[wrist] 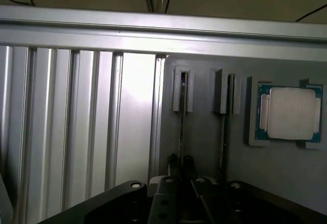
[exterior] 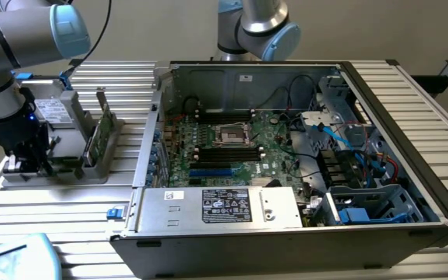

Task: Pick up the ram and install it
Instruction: 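Pick up the ram and move it above insertion slot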

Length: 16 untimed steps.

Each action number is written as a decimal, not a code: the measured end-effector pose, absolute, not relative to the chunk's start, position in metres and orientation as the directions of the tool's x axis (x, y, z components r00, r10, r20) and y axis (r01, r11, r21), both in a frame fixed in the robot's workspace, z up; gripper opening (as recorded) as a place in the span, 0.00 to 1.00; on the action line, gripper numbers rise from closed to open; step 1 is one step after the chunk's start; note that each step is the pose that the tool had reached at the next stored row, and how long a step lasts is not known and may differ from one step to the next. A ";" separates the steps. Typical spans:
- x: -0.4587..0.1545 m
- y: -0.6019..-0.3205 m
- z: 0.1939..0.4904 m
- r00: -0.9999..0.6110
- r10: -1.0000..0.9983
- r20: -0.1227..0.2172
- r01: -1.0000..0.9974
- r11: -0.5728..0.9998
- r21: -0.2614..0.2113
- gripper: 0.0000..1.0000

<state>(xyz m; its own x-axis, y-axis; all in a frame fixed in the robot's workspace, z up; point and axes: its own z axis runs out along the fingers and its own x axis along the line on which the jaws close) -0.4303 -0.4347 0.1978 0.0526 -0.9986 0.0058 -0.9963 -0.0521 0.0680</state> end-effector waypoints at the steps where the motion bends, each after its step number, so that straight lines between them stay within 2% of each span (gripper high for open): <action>1: -0.430 -0.435 0.199 0.053 -0.999 0.006 -0.996 -0.052 0.068 0.14; 16: -0.429 -0.435 0.214 0.053 -0.999 0.005 -0.996 -0.052 0.077 0.14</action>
